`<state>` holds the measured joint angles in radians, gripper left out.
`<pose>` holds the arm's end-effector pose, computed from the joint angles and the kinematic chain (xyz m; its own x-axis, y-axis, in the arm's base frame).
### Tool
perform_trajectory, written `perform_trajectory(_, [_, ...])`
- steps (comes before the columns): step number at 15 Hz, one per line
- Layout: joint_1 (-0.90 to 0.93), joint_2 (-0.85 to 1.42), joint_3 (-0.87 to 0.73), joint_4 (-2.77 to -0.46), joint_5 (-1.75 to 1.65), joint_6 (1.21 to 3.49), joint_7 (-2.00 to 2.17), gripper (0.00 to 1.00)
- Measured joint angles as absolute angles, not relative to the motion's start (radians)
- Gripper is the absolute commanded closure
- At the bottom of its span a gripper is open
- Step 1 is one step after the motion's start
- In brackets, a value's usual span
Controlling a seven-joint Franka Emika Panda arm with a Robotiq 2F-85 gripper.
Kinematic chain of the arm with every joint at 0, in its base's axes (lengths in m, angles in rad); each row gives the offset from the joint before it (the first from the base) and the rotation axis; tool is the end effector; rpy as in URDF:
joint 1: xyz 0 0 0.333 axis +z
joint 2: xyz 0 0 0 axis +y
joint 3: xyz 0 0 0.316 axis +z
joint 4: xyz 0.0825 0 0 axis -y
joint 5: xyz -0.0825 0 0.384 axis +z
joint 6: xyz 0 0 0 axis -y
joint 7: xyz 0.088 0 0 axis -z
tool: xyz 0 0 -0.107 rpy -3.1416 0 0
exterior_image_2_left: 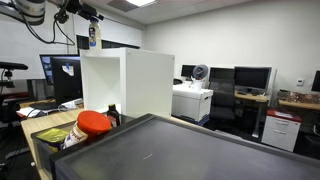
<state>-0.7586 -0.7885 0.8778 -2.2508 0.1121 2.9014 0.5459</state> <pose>0.4307 0.1875 0.6690 0.2791 -0.1217 0.9525 -0.2409 -0.9691 -0.0532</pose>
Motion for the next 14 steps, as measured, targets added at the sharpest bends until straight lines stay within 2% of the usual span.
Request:
perform_trajectory(9, [-0.585,-0.54,0.751,-2.084,-0.034,2.642,0.393,0.0])
perform_trajectory(14, [-0.342,-0.498,0.597,-2.045,-0.092,2.414,0.379,0.0])
